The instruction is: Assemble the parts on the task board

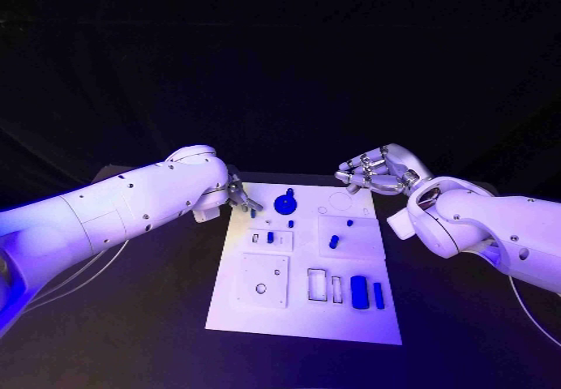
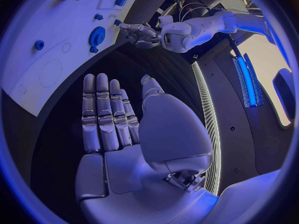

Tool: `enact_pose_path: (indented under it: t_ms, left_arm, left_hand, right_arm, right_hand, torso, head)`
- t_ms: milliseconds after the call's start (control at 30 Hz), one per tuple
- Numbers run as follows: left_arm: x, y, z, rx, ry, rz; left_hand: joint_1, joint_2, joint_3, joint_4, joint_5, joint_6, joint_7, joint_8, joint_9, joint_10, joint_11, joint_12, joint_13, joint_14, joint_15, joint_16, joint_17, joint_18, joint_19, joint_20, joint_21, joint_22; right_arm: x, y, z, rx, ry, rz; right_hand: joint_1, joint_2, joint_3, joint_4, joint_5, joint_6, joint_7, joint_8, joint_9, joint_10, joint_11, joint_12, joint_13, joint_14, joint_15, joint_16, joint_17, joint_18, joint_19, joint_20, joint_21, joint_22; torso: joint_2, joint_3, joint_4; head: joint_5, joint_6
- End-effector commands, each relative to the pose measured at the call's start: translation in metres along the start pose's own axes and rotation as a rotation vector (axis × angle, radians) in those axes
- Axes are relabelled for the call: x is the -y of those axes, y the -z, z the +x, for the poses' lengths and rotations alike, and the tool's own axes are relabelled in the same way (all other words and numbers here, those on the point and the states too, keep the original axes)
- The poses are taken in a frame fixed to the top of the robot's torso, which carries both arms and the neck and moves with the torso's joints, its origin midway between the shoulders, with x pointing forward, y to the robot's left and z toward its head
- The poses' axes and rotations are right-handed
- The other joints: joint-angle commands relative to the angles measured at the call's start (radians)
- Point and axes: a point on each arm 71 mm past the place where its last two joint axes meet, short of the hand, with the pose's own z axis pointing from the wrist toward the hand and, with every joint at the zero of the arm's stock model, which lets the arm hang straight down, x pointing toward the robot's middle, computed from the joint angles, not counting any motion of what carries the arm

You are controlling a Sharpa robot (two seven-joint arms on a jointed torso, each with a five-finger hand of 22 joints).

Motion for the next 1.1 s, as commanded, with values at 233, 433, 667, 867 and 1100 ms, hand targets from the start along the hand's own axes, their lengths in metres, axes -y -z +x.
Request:
enact_pose_path:
  t_ms: [233, 433, 667, 867, 1100]
  left_arm:
    - [0.0033, -0.0015, 0.0026, -0.018, -0.016, 0.007]
    - [0.0042, -0.0017, 0.0029, -0.019, -0.017, 0.008]
    - [0.0027, -0.0030, 0.0019, -0.016, -0.013, 0.003]
    - [0.0037, -0.0032, 0.0020, -0.017, -0.013, 0.006]
    - [0.0048, -0.0037, 0.0023, -0.020, -0.014, 0.009]
  left_hand:
    - [0.009, 0.018, -0.009, -0.002, 0.000, 0.011, 0.000, -0.009, -0.006, -0.002, -0.001, -0.002, -0.007, 0.088, 0.005, 0.002, 0.208, 0.005, 0.000, 0.003, -0.005, 0.007]
    - [0.021, 0.027, -0.010, -0.003, 0.000, 0.015, -0.001, -0.011, -0.011, -0.002, -0.002, -0.002, -0.008, 0.088, 0.005, 0.002, 0.208, 0.005, 0.000, 0.002, -0.005, 0.007]
    - [0.052, 0.049, -0.009, -0.005, 0.000, 0.020, -0.001, -0.016, -0.021, -0.003, -0.003, -0.003, -0.013, 0.088, 0.004, 0.002, 0.208, 0.005, 0.000, 0.002, -0.006, 0.007]
    - [0.089, 0.068, -0.004, -0.008, 0.001, 0.023, -0.001, -0.019, -0.029, -0.004, -0.003, -0.004, -0.017, 0.088, 0.004, 0.002, 0.208, 0.005, 0.000, 0.002, -0.006, 0.008]
    - [0.142, 0.086, 0.008, -0.014, 0.002, 0.026, -0.003, -0.023, -0.038, -0.005, -0.005, -0.005, -0.020, 0.088, 0.002, 0.002, 0.208, 0.004, 0.001, 0.002, -0.006, 0.010]
  right_arm:
    - [-0.0010, 0.0000, 0.0022, -0.018, 0.002, -0.012]
    - [-0.0010, 0.0000, 0.0023, -0.018, 0.002, -0.012]
    - [-0.0008, -0.0001, 0.0025, -0.021, 0.002, -0.009]
    - [-0.0010, -0.0004, 0.0031, -0.024, 0.002, -0.009]
    - [-0.0009, -0.0005, 0.0031, -0.025, 0.002, -0.008]
  right_hand:
    - [-0.011, 0.005, -0.008, -0.001, 0.005, -0.006, 0.001, 0.003, -0.001, -0.004, -0.001, 0.007, -0.001, -0.003, 0.000, -0.006, -0.002, 0.004, -0.006, -0.002, -0.005, -0.003]
    - [-0.011, 0.005, -0.008, -0.001, 0.005, -0.006, 0.001, 0.003, -0.001, -0.004, -0.001, 0.007, -0.001, -0.003, 0.000, -0.006, -0.002, 0.004, -0.006, -0.002, -0.005, -0.003]
    - [-0.011, 0.007, -0.008, -0.001, 0.006, -0.006, 0.001, 0.004, -0.001, -0.004, -0.001, 0.007, -0.001, -0.002, 0.000, -0.006, -0.002, 0.004, -0.006, -0.002, -0.005, -0.003]
    - [-0.010, 0.008, -0.008, -0.002, 0.006, -0.006, 0.001, 0.004, -0.001, -0.005, -0.001, 0.007, -0.001, -0.002, 0.000, -0.007, -0.002, 0.004, -0.006, -0.002, -0.005, -0.004]
    - [-0.010, 0.008, -0.008, -0.002, 0.006, -0.006, 0.001, 0.004, -0.001, -0.005, -0.001, 0.007, -0.001, -0.002, 0.000, -0.007, -0.002, 0.004, -0.006, -0.002, -0.005, -0.004]
  torso:
    - [0.000, 0.0005, -0.0005]
    - [0.000, 0.0002, 0.0010]
    - [0.000, -0.0005, 0.0009]
    - [-0.001, -0.0002, 0.0003]
    - [-0.001, 0.0000, 0.0013]
  head:
    - [-0.005, 0.001]
    - [-0.006, 0.001]
    - [-0.006, 0.003]
    - [-0.005, 0.002]
    - [-0.005, 0.002]
